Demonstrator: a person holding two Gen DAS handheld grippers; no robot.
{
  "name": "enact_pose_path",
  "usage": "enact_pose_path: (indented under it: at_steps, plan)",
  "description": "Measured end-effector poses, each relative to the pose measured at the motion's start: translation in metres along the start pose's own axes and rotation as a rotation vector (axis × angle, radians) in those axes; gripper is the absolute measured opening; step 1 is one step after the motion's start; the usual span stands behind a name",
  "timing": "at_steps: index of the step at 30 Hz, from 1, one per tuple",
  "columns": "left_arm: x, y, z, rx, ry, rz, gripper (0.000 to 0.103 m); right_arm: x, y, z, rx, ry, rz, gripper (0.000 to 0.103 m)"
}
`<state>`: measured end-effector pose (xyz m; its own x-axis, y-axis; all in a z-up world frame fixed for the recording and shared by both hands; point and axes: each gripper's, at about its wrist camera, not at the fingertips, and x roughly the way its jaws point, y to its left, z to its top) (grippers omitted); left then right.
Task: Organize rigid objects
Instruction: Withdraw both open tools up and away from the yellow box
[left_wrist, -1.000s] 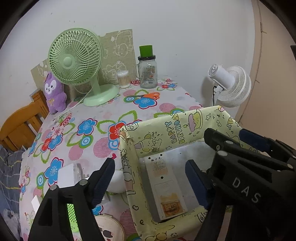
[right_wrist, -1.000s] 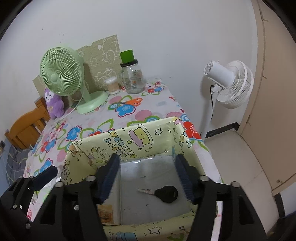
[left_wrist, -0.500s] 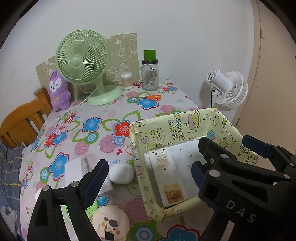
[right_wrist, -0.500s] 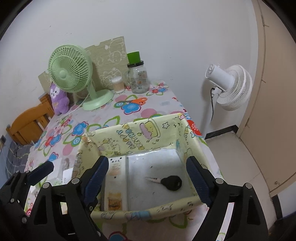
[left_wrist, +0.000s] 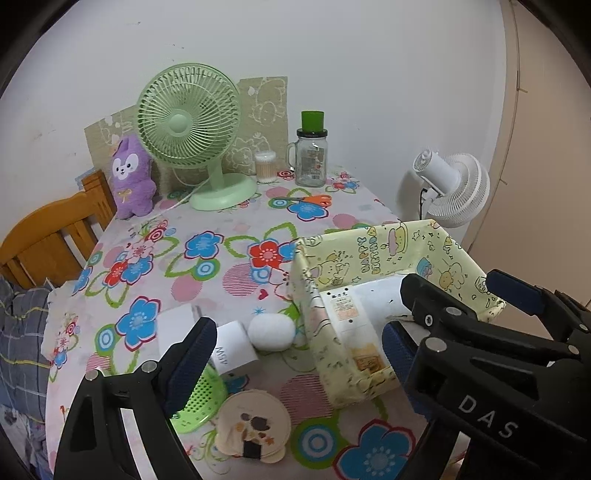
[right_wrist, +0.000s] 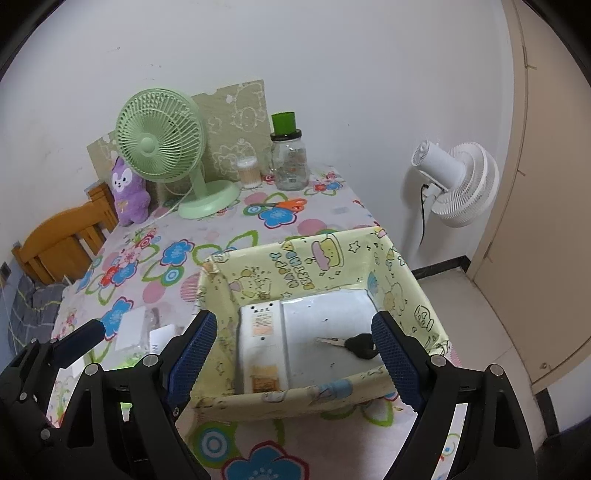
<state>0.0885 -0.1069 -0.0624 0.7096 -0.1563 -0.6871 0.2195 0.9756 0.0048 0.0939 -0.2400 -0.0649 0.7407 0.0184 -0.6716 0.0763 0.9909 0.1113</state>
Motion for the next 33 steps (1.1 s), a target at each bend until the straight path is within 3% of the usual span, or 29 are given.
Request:
enact_pose_path:
  at_steps: [15,33]
  plan:
    - [-0.027,0.031,-0.008,0.017,-0.029,0.003,0.099,-0.024,0.031,-0.006,-0.017,-0.034,-0.021,0.093]
    - [-0.042,0.079,-0.029,-0.007,-0.025,0.033,0.103,-0.034,0.082,-0.022,-0.072,-0.052,0.019,0.094]
